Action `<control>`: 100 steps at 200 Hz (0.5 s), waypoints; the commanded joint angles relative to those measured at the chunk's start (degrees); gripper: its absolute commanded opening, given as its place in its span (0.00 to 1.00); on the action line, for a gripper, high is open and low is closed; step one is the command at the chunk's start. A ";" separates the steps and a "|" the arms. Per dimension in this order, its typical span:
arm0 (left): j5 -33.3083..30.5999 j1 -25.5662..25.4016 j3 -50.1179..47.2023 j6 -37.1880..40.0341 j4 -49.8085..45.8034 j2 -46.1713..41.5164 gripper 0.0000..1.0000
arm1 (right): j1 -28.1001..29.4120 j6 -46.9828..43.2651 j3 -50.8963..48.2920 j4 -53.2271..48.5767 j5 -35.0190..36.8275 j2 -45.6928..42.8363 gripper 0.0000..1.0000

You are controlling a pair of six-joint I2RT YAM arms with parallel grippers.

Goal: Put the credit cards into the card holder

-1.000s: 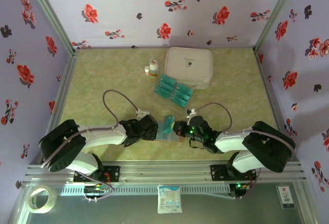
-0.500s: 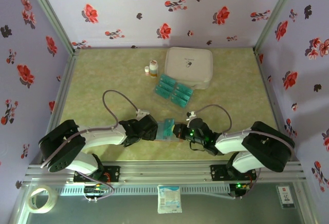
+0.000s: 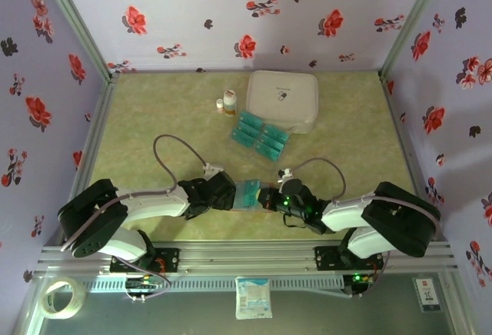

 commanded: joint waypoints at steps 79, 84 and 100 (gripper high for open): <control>-1.26 -0.57 -1.30 -0.16 -3.01 -0.39 1.00 | 2.30 2.83 -1.99 -0.88 3.07 1.46 0.00; -1.30 -0.57 -1.38 -0.12 -3.03 -0.39 1.00 | 2.35 2.85 -1.97 -0.84 3.12 1.52 0.00; -1.26 -0.58 -1.29 -0.08 -3.00 -0.47 1.00 | 2.56 3.05 -1.92 -0.62 3.14 1.95 0.00</control>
